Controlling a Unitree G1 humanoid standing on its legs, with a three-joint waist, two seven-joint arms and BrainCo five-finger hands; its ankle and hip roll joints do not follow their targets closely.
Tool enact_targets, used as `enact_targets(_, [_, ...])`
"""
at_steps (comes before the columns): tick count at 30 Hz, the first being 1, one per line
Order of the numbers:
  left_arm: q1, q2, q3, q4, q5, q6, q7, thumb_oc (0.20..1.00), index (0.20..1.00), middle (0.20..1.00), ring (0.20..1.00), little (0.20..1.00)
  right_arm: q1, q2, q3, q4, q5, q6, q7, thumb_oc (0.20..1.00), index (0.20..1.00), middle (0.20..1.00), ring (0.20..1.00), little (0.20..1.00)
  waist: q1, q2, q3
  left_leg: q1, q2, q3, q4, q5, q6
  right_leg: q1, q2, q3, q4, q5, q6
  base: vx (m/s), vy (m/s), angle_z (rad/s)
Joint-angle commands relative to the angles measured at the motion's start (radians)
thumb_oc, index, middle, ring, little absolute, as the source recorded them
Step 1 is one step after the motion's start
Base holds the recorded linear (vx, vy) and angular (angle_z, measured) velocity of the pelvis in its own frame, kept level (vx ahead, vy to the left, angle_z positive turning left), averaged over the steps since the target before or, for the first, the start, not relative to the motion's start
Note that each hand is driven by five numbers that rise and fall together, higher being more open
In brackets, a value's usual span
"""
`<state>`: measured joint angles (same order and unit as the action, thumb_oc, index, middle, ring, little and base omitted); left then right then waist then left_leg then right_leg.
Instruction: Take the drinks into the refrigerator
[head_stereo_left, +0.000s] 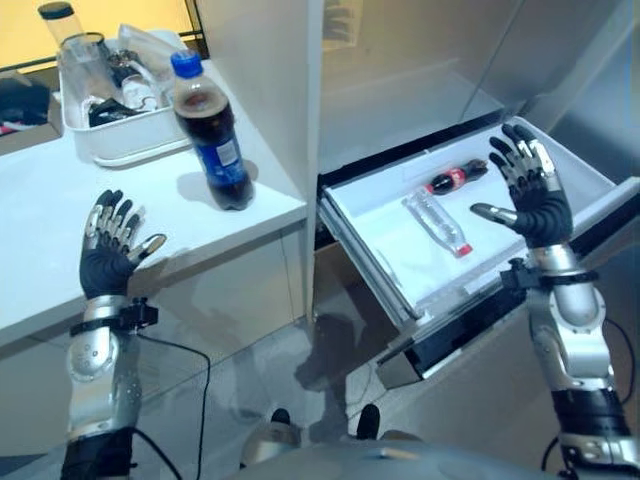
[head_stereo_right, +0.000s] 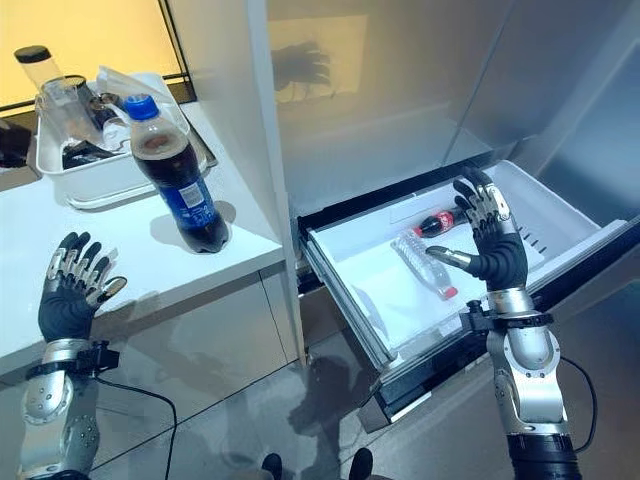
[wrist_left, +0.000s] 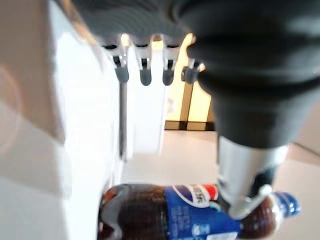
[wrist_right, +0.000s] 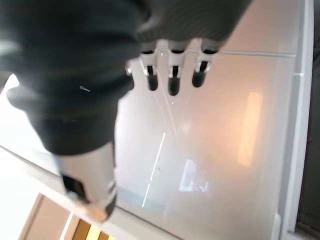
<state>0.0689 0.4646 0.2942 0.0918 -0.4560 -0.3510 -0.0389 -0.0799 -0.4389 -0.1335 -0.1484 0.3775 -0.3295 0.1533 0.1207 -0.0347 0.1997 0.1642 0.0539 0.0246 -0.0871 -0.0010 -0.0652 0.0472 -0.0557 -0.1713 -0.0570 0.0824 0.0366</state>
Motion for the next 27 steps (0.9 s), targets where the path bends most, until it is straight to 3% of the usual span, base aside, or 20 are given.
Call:
enact_targets(1, [-0.069, 0.067, 0.002, 0.047, 0.064, -0.057, 0.023, 1.0, 1.0, 1.0, 1.0, 1.0, -0.063, -0.02, 0.006, -0.084, 0.064, -0.028, 0.029, 1.0, 1.0, 1.0, 1.0, 1.0, -0.014, 0.012, -0.053, 0.024, -0.017, -0.012, 0.009, -0.081, 0.04, 0.002, -0.02, -0.003, 0.173, -0.135, 0.044, 0.01, 0.013, -0.16])
enact_targets(16, [-0.134, 0.197, -0.001, 0.092, 0.153, -0.025, 0.05, 1.0, 1.0, 1.0, 1.0, 1.0, -0.069, -0.047, 0.043, -0.145, 0.112, 0.004, 0.087, 1.0, 1.0, 1.0, 1.0, 1.0, -0.038, 0.017, -0.058, 0.041, -0.013, 0.023, 0.01, -0.09, 0.038, 0.005, -0.005, 0.035, 0.163, -0.132, 0.047, 0.01, 0.005, -0.11])
enact_targets(27, [-0.167, 0.206, -0.045, 0.106, 0.178, -0.016, 0.039, 1.0, 1.0, 1.0, 1.0, 1.0, -0.067, -0.048, 0.056, -0.163, 0.122, 0.014, 0.105, 1.0, 1.0, 1.0, 1.0, 1.0, -0.051, 0.016, -0.054, 0.041, -0.016, 0.038, 0.01, -0.084, 0.038, -0.003, 0.0, 0.052, 0.157, -0.115, 0.048, 0.01, 0.004, -0.01])
